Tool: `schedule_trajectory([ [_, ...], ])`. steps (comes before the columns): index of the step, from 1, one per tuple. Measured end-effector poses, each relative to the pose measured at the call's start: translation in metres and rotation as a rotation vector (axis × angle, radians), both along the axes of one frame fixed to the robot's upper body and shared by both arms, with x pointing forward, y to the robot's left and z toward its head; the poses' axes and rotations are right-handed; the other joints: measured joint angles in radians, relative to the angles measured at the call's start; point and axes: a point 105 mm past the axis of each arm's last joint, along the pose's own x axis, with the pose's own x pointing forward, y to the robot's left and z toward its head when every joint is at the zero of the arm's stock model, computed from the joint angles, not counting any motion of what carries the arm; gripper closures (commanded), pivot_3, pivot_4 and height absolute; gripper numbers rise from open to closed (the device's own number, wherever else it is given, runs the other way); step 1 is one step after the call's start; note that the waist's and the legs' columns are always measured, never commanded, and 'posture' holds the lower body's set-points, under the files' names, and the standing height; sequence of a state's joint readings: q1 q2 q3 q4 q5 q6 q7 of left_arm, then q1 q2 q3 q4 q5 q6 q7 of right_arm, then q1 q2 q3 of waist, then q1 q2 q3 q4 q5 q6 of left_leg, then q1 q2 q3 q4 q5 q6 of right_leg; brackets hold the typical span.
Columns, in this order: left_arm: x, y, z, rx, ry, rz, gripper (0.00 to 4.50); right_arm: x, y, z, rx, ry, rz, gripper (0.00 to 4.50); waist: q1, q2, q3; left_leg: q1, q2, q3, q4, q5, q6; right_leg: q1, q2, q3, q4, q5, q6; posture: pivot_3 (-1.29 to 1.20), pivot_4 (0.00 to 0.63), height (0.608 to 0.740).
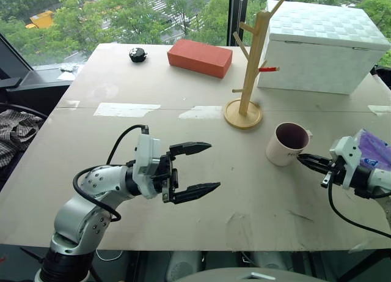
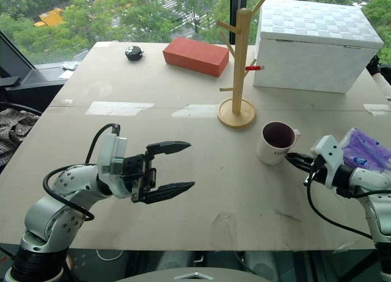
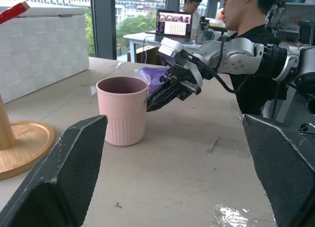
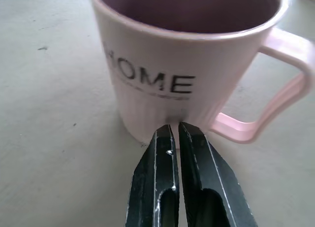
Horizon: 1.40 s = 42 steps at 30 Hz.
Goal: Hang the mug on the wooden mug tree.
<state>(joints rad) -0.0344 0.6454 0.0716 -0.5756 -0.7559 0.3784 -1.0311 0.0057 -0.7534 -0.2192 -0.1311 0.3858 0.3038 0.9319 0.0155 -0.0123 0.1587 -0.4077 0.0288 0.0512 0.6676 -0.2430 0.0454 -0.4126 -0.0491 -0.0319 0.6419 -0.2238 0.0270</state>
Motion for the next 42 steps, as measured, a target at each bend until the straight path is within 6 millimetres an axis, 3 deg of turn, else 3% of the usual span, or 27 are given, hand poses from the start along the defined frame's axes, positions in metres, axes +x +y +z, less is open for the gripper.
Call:
schedule_trajectory([
  [5, 0.0, 0.0, 0.0, 0.0, 0.001, -0.001, 0.0, 0.014, -0.026, 0.004, -0.07, -0.05, -0.119, 1.3, -0.002, 0.0, 0.0, 0.0, 0.0, 0.0, 0.0, 0.0, 0.0, 0.0, 0.001, 0.0, 0.0, 0.0, 0.0, 0.0, 0.15, 0.74],
  [20, 0.001, 0.0, -0.001, 0.001, 0.002, 0.005, 0.0, 0.048, -0.012, -0.001, -0.03, -0.091, -0.144, 1.3, -0.002, 0.0, 0.0, -0.001, 0.001, 0.0, 0.0, 0.0, 0.0, -0.001, 0.001, 0.0, 0.0, 0.001, -0.002, 0.0, 0.15, 0.74],
  [23, 0.001, 0.0, -0.001, 0.001, 0.002, 0.006, 0.0, 0.053, -0.005, -0.007, -0.007, -0.078, -0.135, 2.15, -0.002, 0.0, 0.0, -0.001, 0.001, 0.0, 0.0, 0.0, 0.0, -0.002, 0.002, 0.0, 0.0, 0.001, -0.002, 0.0, 0.15, 0.74],
  [27, 0.001, 0.001, -0.001, 0.0, 0.0, 0.009, 0.0, 0.057, 0.004, -0.009, 0.011, -0.069, -0.111, 4.2, -0.002, 0.0, 0.0, -0.001, 0.001, 0.0, 0.0, 0.0, 0.0, -0.002, 0.002, 0.0, 0.0, 0.002, -0.003, 0.0, 0.15, 0.74],
  [28, 0.001, 0.001, -0.001, -0.001, 0.0, 0.011, 0.0, 0.057, 0.004, -0.009, 0.012, -0.07, -0.108, 4.42, -0.001, 0.0, 0.0, -0.002, 0.001, 0.0, 0.0, 0.0, 0.0, -0.002, 0.001, 0.0, 0.0, 0.002, -0.003, 0.0, 0.15, 0.74],
  [32, 0.003, 0.008, -0.004, -0.02, 0.019, 0.056, 0.0, 0.057, 0.005, -0.004, 0.002, -0.078, -0.088, 4.42, -0.002, 0.0, 0.0, -0.002, 0.001, 0.0, 0.0, 0.0, 0.0, -0.002, 0.001, 0.0, 0.0, 0.002, -0.003, 0.0, 0.15, 0.74],
  [35, 0.005, 0.017, -0.008, -0.044, 0.042, 0.115, 0.0, 0.061, 0.01, 0.01, -0.02, -0.098, -0.054, 4.42, -0.006, 0.001, 0.001, -0.002, 0.001, 0.001, 0.0, 0.0, 0.0, -0.003, 0.001, 0.001, 0.0, 0.002, -0.003, 0.0, 0.15, 0.74],
  [42, 0.007, 0.035, -0.013, -0.111, 0.026, 0.267, 0.0, 0.081, 0.05, 0.104, -0.108, -0.31, 0.126, 4.42, -0.013, 0.002, 0.002, -0.003, 0.003, 0.001, -0.001, 0.0, 0.0, -0.005, 0.002, 0.0, 0.0, 0.002, -0.004, 0.0, 0.15, 0.74],
])
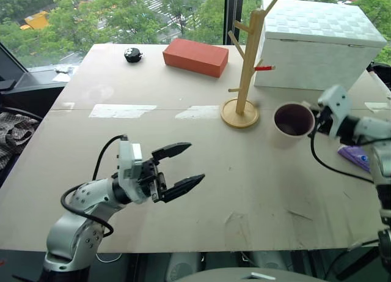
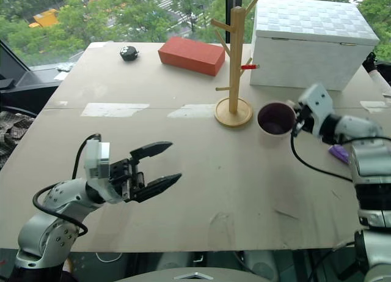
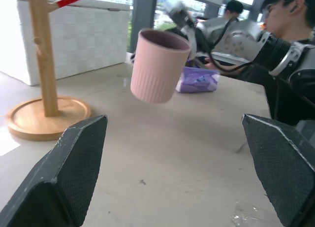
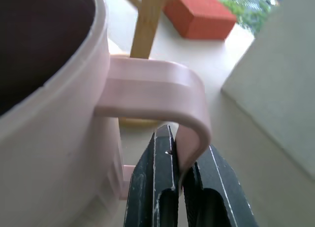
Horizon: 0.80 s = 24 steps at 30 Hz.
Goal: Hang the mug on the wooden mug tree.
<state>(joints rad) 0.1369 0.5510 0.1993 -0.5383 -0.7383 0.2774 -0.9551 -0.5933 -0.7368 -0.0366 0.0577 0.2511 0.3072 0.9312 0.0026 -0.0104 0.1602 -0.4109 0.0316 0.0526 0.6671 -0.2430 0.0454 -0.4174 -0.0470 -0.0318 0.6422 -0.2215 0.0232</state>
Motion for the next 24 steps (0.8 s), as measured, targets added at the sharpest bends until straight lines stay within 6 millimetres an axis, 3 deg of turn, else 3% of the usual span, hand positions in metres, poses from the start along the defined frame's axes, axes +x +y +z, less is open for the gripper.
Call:
schedule_trajectory([
  [6, -0.002, 0.011, 0.002, -0.049, -0.084, 0.09, 0.0, 0.011, 0.024, 0.04, -0.097, -0.062, 0.065, 4.42, 0.013, 0.0, 0.0, -0.004, -0.001, 0.0, 0.0, 0.0, 0.0, -0.003, -0.001, 0.0, -0.001, 0.0, -0.001, 0.0, 0.15, 0.74],
  [11, -0.009, 0.017, 0.002, -0.082, -0.103, 0.109, 0.0, 0.022, 0.029, 0.05, -0.139, -0.027, 0.046, 4.42, 0.01, 0.0, 0.0, -0.004, -0.001, 0.003, 0.0, -0.001, 0.002, -0.005, -0.003, 0.001, -0.001, 0.0, -0.001, 0.0, 0.15, 0.74],
  [19, -0.015, 0.025, -0.003, -0.109, -0.082, 0.155, 0.0, 0.042, 0.015, 0.066, -0.158, 0.052, -0.017, 4.42, 0.009, 0.0, 0.0, -0.004, -0.001, 0.006, 0.0, -0.001, 0.002, -0.006, -0.003, 0.002, -0.001, 0.0, -0.001, 0.0, 0.15, 0.74],
  [24, -0.016, 0.026, -0.003, -0.128, -0.089, 0.176, 0.0, 0.049, 0.034, 0.074, -0.171, 0.07, 0.043, 4.42, -0.001, 0.0, 0.0, -0.003, 0.0, 0.007, -0.001, -0.002, 0.002, -0.006, -0.003, 0.002, 0.0, 0.001, -0.001, 0.0, 0.15, 0.74],
])
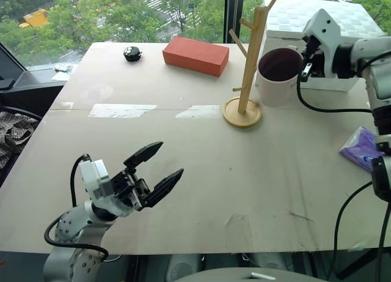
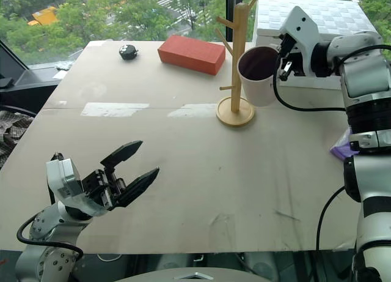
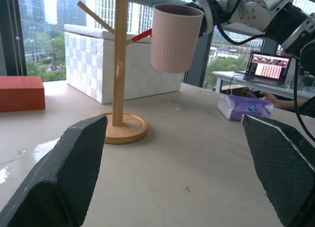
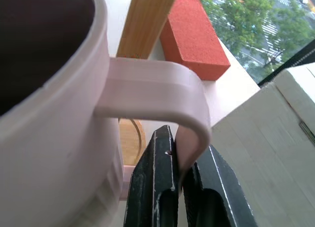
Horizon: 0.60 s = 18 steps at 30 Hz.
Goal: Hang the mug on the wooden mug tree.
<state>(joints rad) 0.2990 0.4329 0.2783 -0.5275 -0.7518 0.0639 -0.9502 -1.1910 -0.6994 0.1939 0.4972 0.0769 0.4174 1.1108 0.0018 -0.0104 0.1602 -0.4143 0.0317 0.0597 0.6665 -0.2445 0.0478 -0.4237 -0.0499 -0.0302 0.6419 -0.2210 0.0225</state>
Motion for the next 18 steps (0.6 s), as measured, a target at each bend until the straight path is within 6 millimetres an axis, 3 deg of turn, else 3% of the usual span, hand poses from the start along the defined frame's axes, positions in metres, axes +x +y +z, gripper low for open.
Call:
schedule_trajectory([
  [5, -0.002, 0.003, 0.003, -0.028, -0.021, 0.017, 0.0, 0.013, 0.013, -0.013, -0.061, 0.043, 0.008, 4.42, -0.011, 0.0, 0.0, 0.0, 0.0, 0.0, 0.0, 0.0, 0.0, 0.0, 0.0, 0.0, 0.0, 0.0, 0.0, 0.0, 0.15, 0.74],
  [8, -0.002, 0.008, 0.007, -0.054, -0.037, 0.041, 0.0, 0.02, 0.019, -0.02, -0.103, 0.044, 0.012, 3.75, -0.014, 0.0, 0.0, 0.0, 0.0, 0.0, 0.0, 0.0, 0.0, 0.0, -0.001, 0.0, 0.0, 0.0, 0.0, 0.0, 0.15, 0.74],
  [11, -0.002, 0.009, 0.01, -0.075, -0.054, 0.052, 0.0, 0.028, 0.016, -0.031, -0.148, 0.048, -0.005, 2.33, -0.013, 0.0, 0.0, -0.001, 0.0, 0.001, 0.0, 0.0, 0.0, 0.0, -0.001, 0.0, 0.0, 0.0, 0.0, 0.0, 0.15, 0.74],
  [12, -0.003, 0.009, 0.012, -0.083, -0.062, 0.054, 0.0, 0.03, 0.012, -0.037, -0.157, 0.057, -0.02, 1.56, -0.013, 0.0, 0.0, -0.001, 0.0, 0.001, 0.0, 0.0, 0.0, 0.0, -0.001, 0.001, 0.0, 0.0, 0.0, 0.0, 0.15, 0.74],
  [14, -0.003, 0.009, 0.013, -0.088, -0.065, 0.059, 0.0, 0.031, 0.009, -0.036, -0.148, 0.04, -0.026, 0.86, -0.014, 0.0, 0.0, 0.0, 0.0, 0.001, 0.0, 0.0, 0.0, 0.0, -0.001, 0.001, 0.0, 0.0, 0.0, 0.0, 0.15, 0.74],
  [18, -0.003, 0.009, 0.014, -0.097, -0.05, 0.075, 0.0, 0.02, -0.022, -0.033, -0.043, -0.02, -0.046, 0.86, -0.003, 0.0, 0.0, -0.002, -0.001, -0.001, 0.0, 0.0, 0.001, 0.0, -0.002, 0.001, -0.001, 0.0, 0.0, 0.0, 0.15, 0.74],
])
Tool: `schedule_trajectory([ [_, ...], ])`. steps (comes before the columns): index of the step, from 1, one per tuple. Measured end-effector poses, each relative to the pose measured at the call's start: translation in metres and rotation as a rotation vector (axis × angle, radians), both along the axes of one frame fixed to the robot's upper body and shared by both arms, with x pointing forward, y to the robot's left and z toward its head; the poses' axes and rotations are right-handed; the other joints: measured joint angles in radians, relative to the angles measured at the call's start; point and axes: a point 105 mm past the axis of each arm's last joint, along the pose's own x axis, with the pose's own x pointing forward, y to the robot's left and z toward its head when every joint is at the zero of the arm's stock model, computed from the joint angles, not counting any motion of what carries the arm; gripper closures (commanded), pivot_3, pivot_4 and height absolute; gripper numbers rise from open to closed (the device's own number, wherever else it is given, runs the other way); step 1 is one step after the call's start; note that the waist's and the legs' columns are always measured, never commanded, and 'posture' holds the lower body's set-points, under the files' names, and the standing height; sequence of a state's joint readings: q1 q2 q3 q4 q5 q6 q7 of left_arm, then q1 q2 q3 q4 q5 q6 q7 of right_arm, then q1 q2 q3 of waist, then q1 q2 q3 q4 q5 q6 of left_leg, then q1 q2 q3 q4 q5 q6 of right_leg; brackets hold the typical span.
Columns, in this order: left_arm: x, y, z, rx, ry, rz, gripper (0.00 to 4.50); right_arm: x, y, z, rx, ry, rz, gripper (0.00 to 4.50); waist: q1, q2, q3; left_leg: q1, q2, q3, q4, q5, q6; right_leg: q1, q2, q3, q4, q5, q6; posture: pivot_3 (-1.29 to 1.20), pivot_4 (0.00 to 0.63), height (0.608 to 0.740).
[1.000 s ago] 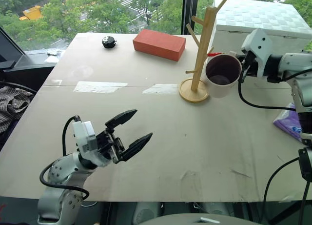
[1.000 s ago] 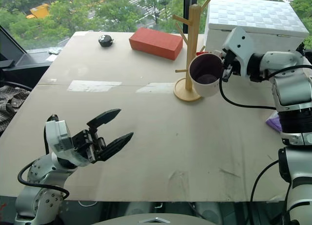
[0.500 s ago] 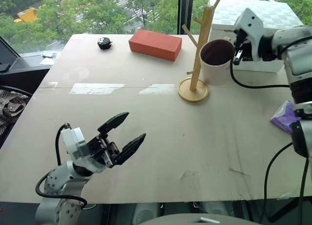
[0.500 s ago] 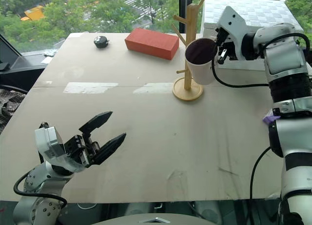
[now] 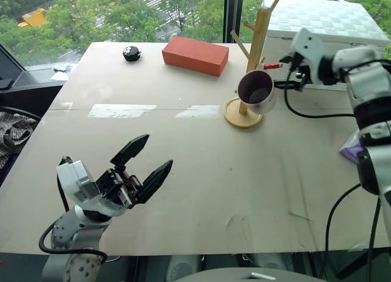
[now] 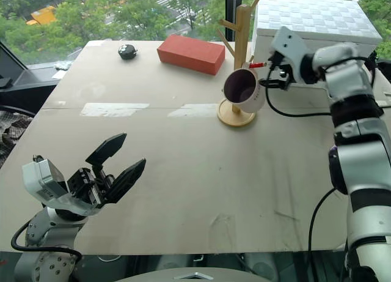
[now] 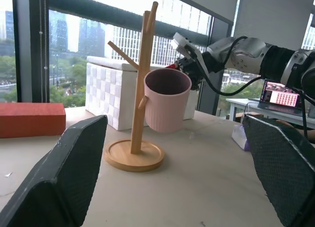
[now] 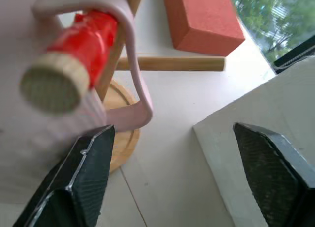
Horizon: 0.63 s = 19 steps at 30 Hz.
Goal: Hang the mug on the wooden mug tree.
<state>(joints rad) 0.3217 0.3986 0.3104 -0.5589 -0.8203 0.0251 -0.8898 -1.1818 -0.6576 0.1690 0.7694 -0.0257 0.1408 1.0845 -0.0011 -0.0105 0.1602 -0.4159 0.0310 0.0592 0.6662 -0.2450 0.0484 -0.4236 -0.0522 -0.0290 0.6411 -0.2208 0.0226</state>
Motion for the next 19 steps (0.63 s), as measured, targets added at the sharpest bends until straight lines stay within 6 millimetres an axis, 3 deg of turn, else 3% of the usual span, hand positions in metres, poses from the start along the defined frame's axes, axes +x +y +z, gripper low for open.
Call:
schedule_trajectory([
  [5, 0.006, -0.003, -0.013, 0.03, 0.12, 0.012, 0.0, -0.034, -0.046, -0.015, 0.113, -0.029, -0.022, 0.86, 0.011, 0.0, 0.0, 0.001, 0.0, 0.0, 0.0, 0.0, 0.001, 0.001, 0.001, 0.0, 0.0, 0.0, 0.001, 0.0, 0.15, 0.74],
  [9, 0.016, 0.0, -0.034, 0.138, 0.286, 0.025, 0.0, -0.102, -0.096, -0.077, 0.219, 0.105, -0.111, 0.86, 0.025, 0.0, -0.001, 0.001, 0.001, -0.001, 0.0, -0.001, 0.001, 0.002, 0.002, -0.001, 0.0, 0.0, 0.003, 0.0, 0.15, 0.74],
  [11, 0.018, 0.002, -0.036, 0.148, 0.302, 0.032, 0.0, -0.109, -0.098, -0.085, 0.234, 0.136, -0.121, 0.86, 0.018, 0.002, 0.0, 0.002, 0.001, 0.0, 0.0, 0.0, 0.001, 0.002, 0.002, 0.0, 0.001, 0.0, 0.002, 0.0, 0.15, 0.74],
  [14, 0.025, 0.003, -0.036, 0.21, 0.349, -0.005, 0.0, -0.162, -0.109, -0.098, 0.268, 0.158, -0.175, 0.86, 0.01, 0.001, 0.0, 0.006, 0.004, 0.003, 0.0, -0.001, 0.001, 0.002, 0.005, 0.001, 0.002, -0.002, 0.004, 0.0, 0.15, 0.74],
  [17, 0.032, 0.007, -0.04, 0.247, 0.394, -0.028, 0.0, -0.188, -0.107, -0.114, 0.318, 0.173, -0.23, 0.86, 0.01, 0.0, 0.0, 0.01, 0.007, 0.005, 0.0, -0.001, 0.0, 0.005, 0.005, 0.001, 0.002, -0.001, 0.003, 0.0, 0.15, 0.74],
  [19, 0.037, 0.006, -0.039, 0.255, 0.398, -0.043, 0.0, -0.194, -0.105, -0.122, 0.343, 0.185, -0.256, 0.86, 0.007, 0.001, 0.0, 0.014, 0.007, 0.006, 0.0, -0.001, 0.0, 0.007, 0.003, 0.002, 0.002, -0.001, 0.003, 0.0, 0.15, 0.74],
])
